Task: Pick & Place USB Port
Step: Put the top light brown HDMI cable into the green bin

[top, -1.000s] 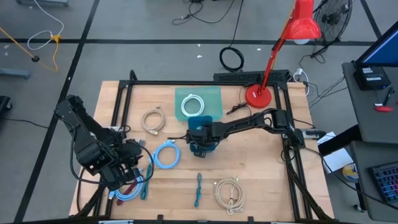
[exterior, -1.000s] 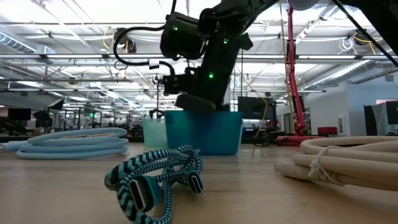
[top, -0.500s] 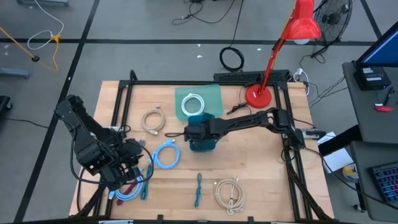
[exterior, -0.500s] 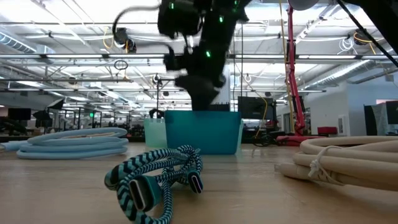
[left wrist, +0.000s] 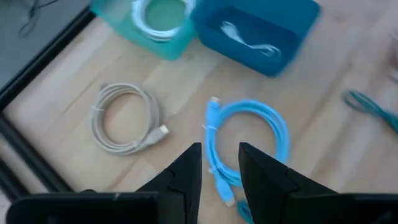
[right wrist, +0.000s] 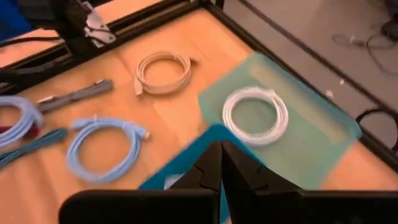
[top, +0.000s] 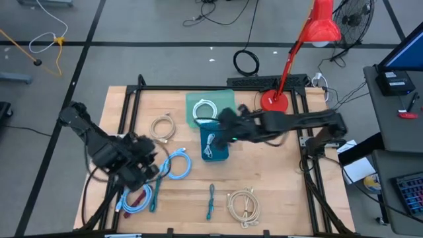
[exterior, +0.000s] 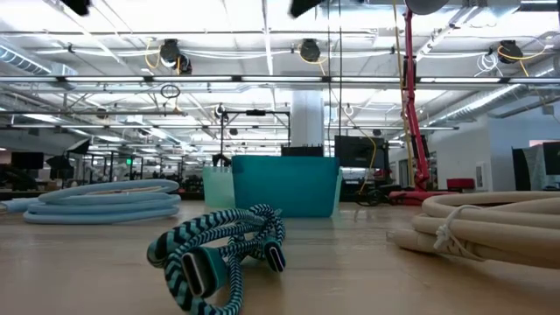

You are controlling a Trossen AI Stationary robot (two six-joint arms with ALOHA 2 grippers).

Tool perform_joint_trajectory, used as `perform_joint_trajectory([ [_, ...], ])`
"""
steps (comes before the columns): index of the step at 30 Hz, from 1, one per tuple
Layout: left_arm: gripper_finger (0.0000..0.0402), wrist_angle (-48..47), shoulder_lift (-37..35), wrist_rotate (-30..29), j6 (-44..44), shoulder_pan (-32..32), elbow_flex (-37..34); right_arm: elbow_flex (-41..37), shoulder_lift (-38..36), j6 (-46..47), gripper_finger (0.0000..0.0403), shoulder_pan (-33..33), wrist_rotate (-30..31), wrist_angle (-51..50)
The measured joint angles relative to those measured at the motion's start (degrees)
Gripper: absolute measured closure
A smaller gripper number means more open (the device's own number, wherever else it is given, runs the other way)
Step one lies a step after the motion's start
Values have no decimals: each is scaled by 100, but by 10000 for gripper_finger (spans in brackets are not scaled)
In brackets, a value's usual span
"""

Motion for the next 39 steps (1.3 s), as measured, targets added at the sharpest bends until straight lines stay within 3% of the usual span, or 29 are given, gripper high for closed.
perform_joint_trajectory([
  [8, 293, 224, 0, 360, 1190, 1700, 0, -2, -764, 821, 403, 472, -23, -1400],
  [14, 293, 686, 0, 985, 2057, 2897, 0, -7, -921, 732, 403, 623, -38, -1940],
  [20, 293, 971, 0, 1419, 2242, 3876, 0, -50, -926, 648, 403, 633, -35, -2548],
  [26, 293, 967, 43, 1724, 2191, 4331, 0, -437, -919, 491, 397, 563, -161, -2687],
  [39, 293, 750, 57, 1669, 2718, 5007, -2, -1281, -926, 917, 360, 557, -333, -2746],
])
